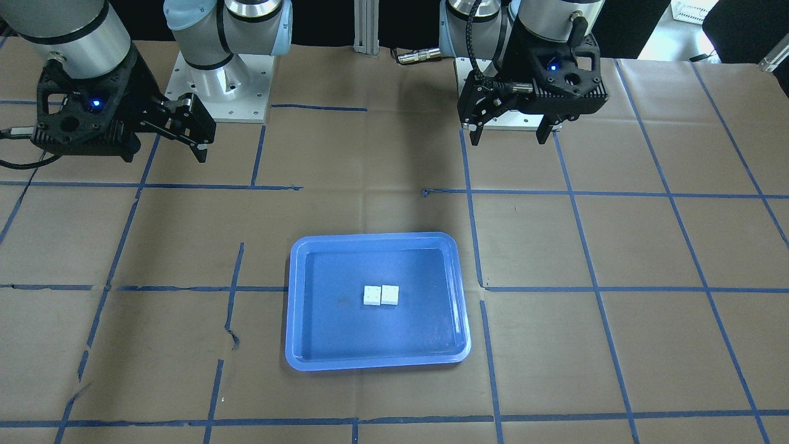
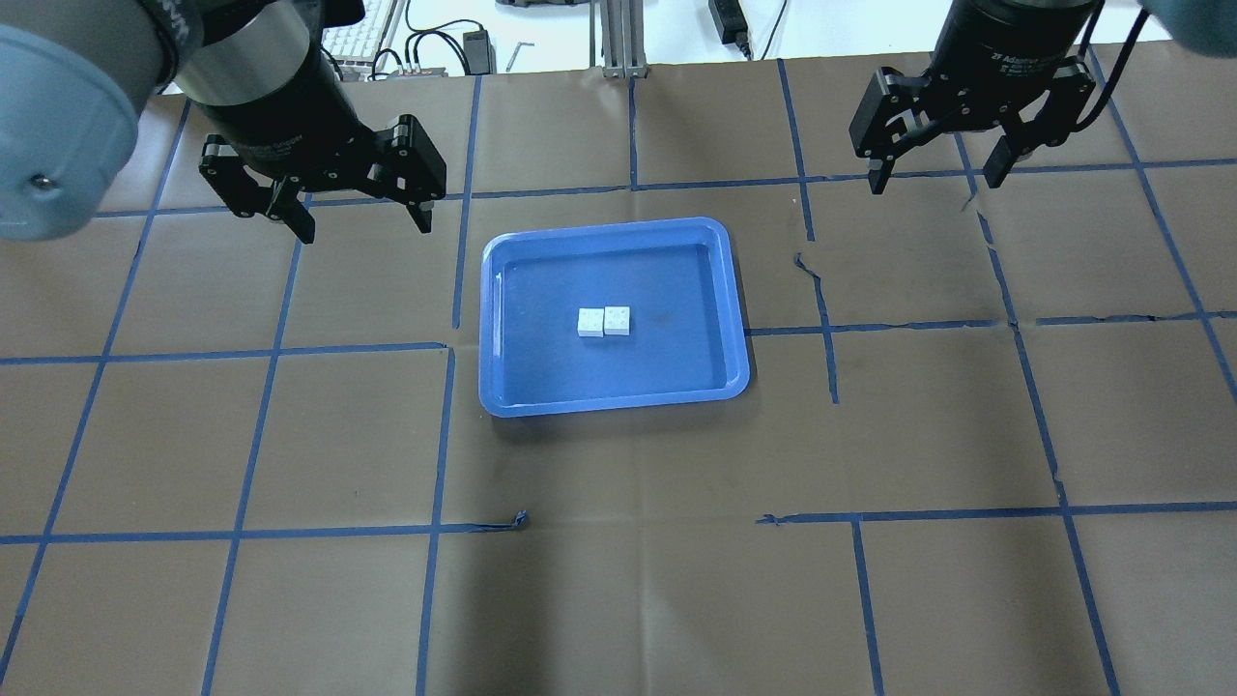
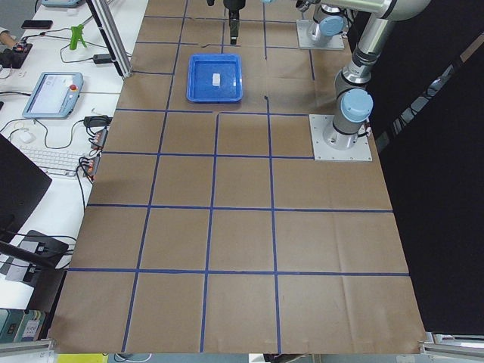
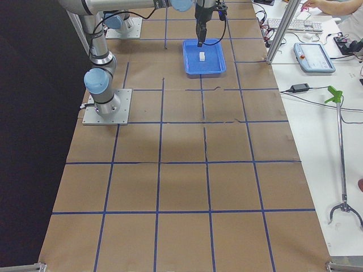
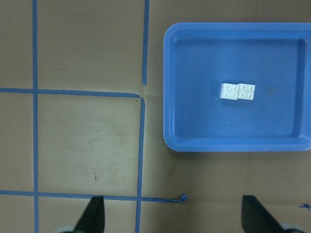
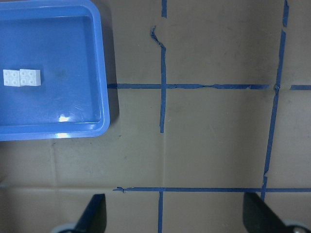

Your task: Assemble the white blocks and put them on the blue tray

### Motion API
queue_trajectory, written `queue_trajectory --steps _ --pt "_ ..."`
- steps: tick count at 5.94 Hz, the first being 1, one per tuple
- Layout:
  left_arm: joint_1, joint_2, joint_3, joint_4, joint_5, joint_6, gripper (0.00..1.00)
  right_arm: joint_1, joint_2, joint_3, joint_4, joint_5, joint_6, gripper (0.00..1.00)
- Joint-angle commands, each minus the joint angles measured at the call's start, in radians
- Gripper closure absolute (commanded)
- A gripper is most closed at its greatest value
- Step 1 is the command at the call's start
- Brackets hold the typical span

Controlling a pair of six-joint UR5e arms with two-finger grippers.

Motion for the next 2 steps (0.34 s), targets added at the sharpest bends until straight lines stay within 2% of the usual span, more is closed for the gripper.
queue_trajectory --steps 1,2 --pt "0.000 0.000 0.000 0.000 0.000 0.002 0.01 0.002 -0.016 0.016 -0.007 0.001 -0.001 0.00" --pt "0.000 0.000 0.000 0.000 0.000 0.002 0.01 0.002 -0.016 0.016 -0.008 0.001 -0.001 0.00"
